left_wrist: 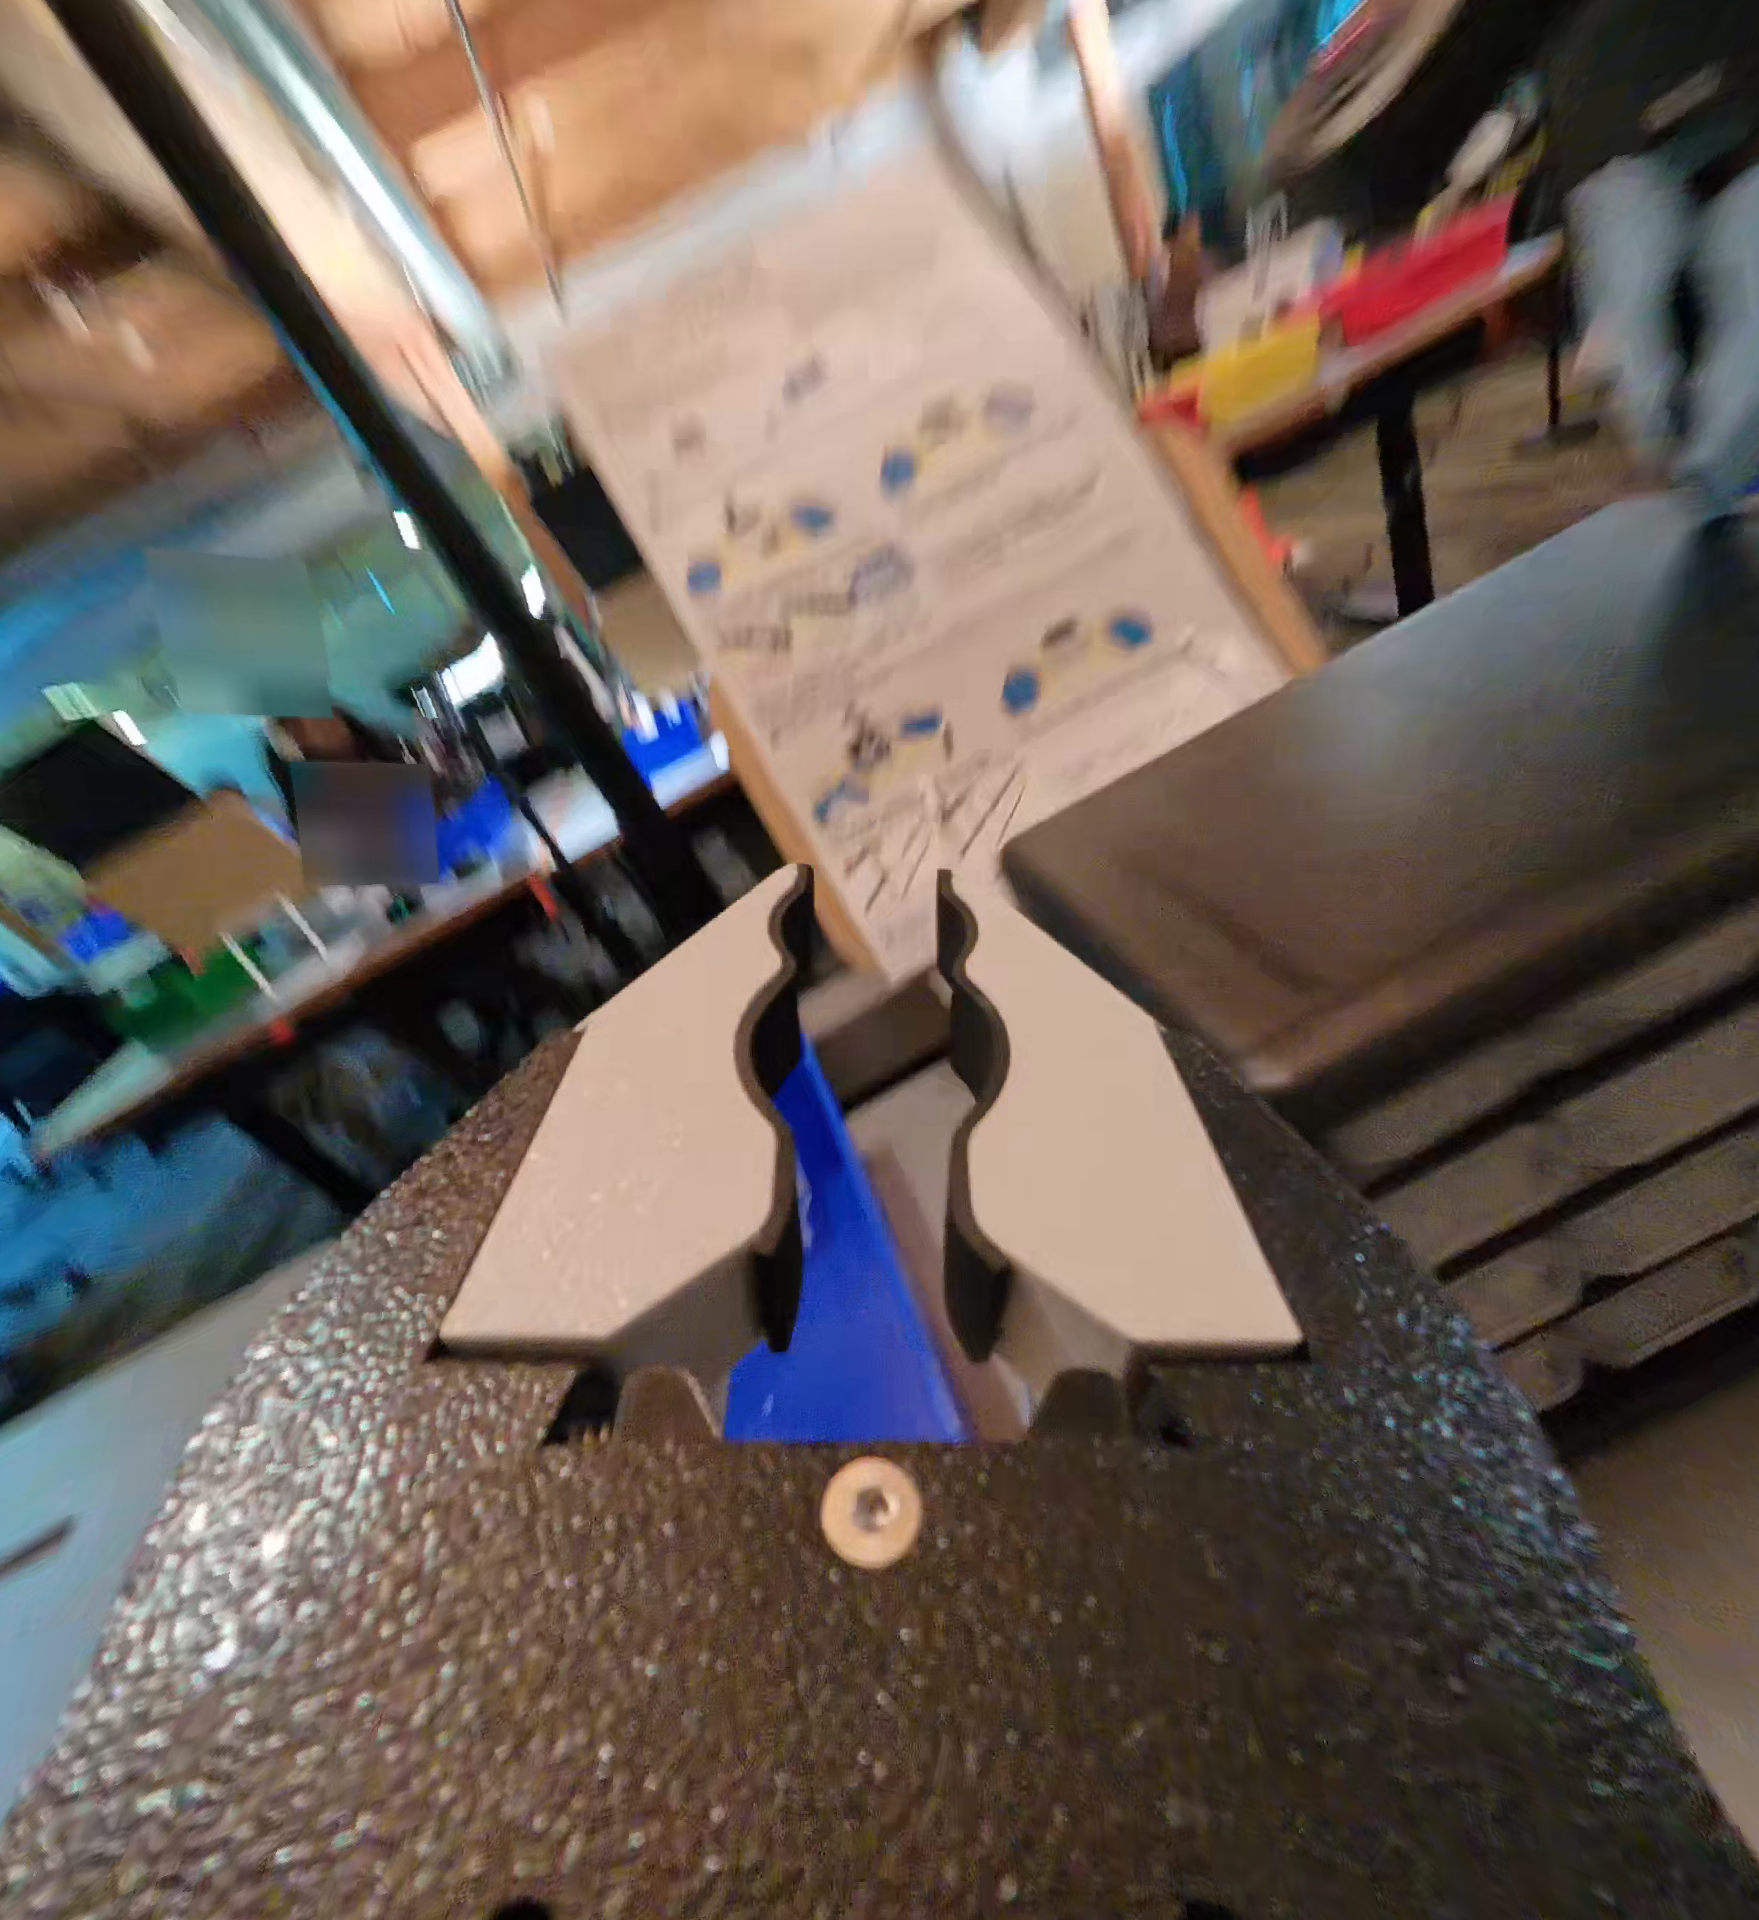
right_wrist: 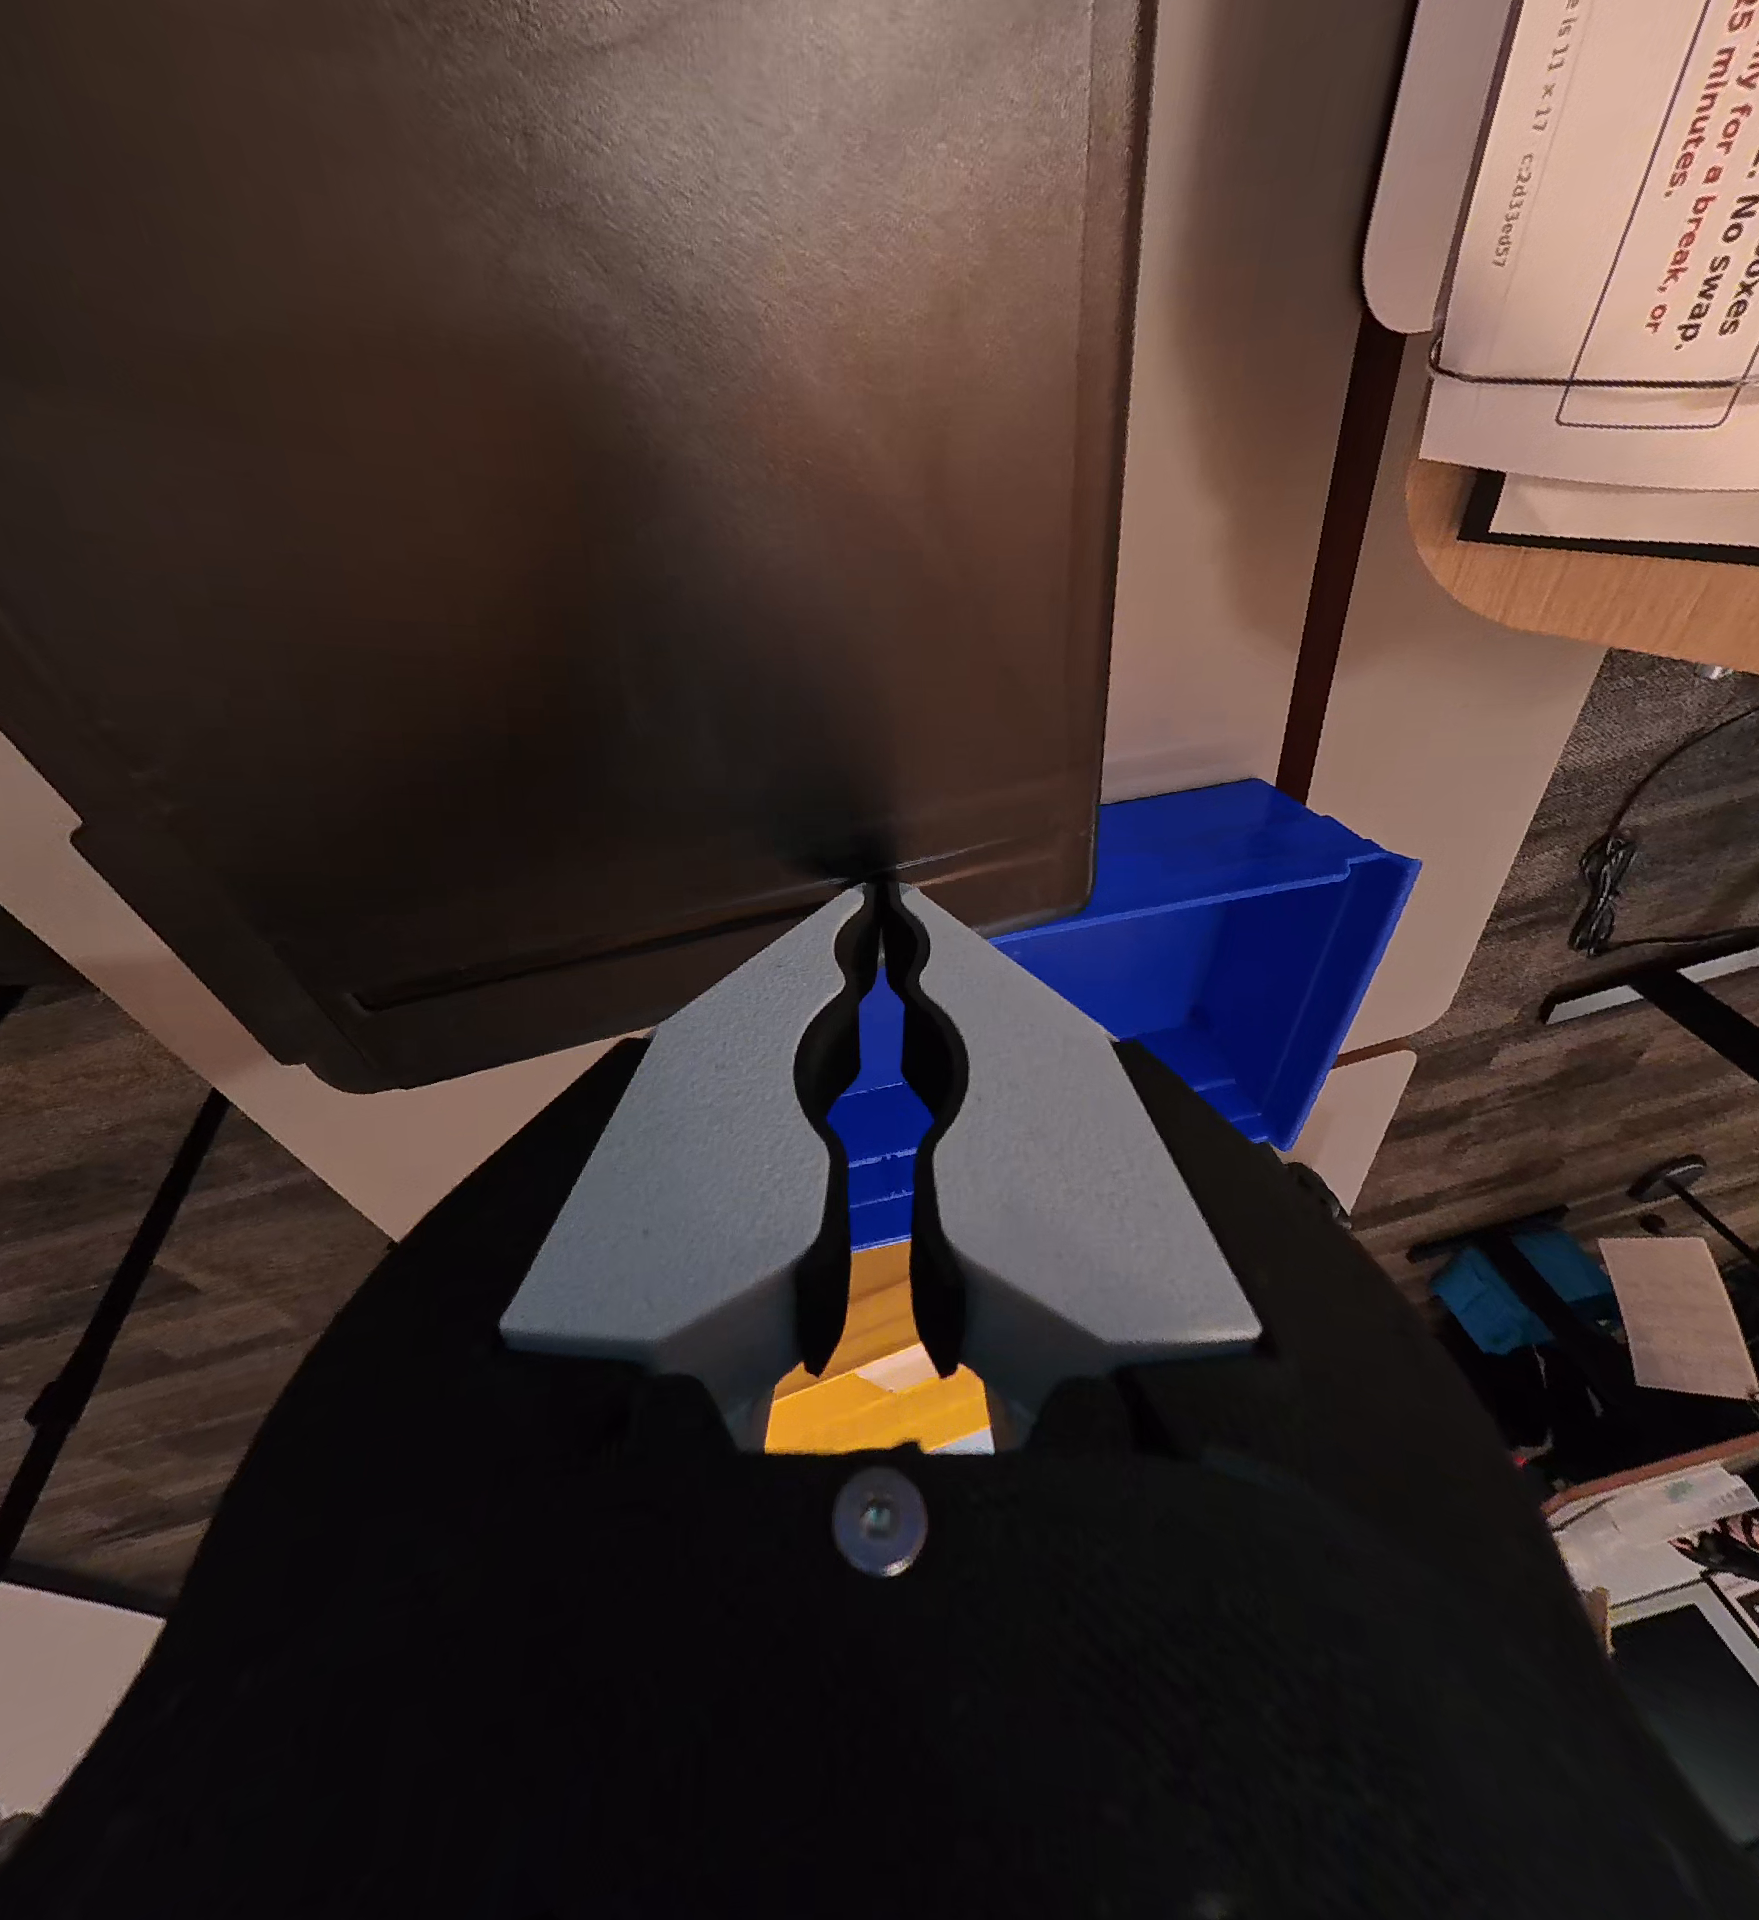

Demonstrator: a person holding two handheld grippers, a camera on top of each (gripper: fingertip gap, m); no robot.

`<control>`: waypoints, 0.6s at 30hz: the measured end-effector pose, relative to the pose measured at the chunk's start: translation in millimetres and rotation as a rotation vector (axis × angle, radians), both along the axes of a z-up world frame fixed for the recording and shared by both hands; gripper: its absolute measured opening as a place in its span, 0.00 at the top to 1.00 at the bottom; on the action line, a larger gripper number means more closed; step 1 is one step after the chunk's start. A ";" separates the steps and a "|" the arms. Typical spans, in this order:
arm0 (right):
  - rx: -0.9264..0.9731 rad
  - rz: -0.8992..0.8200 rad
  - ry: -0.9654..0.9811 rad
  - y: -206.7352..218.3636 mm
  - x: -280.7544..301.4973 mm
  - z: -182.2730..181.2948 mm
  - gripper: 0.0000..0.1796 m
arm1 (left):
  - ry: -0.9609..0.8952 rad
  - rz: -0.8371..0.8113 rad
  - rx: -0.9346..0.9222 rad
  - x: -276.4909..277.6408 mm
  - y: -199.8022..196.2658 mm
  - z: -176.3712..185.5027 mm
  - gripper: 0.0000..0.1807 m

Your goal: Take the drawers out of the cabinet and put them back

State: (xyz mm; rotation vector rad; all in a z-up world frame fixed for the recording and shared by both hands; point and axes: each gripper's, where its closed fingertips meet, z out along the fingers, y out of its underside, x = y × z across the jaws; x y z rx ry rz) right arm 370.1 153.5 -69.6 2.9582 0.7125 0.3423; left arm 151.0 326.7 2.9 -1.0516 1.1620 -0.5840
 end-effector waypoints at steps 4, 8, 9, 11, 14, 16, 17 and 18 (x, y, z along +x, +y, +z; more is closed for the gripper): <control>-0.009 -0.004 -0.003 -0.1 0.0 0.0 1.00 | 0.462 0.012 -0.313 24.9 94.9 -63.2 0.79; -0.013 0.000 -0.017 -0.1 0.1 -0.1 1.00 | 0.729 0.126 -0.514 51.0 172.0 -131.7 0.77; -0.012 0.002 -0.016 -0.1 0.1 0.0 1.00 | 0.778 0.155 -0.548 56.6 185.7 -147.5 0.76; -0.007 -0.001 -0.007 -0.2 0.0 0.0 1.00 | 0.885 0.191 -0.617 65.8 203.9 -178.1 0.74; -0.001 -0.004 0.006 -0.1 0.0 0.1 1.00 | 0.982 0.262 -0.625 76.4 226.7 -214.0 0.74; -0.005 -0.004 0.010 -0.2 -0.1 0.0 1.00 | 0.986 0.284 -0.666 85.6 232.4 -230.8 0.74; -0.009 -0.004 0.012 -0.2 0.0 0.0 1.00 | 0.972 0.284 -0.694 91.3 233.0 -236.5 0.75; -0.012 -0.004 0.014 -0.2 -0.1 0.0 1.00 | 0.959 0.282 -0.716 96.5 233.5 -241.1 0.75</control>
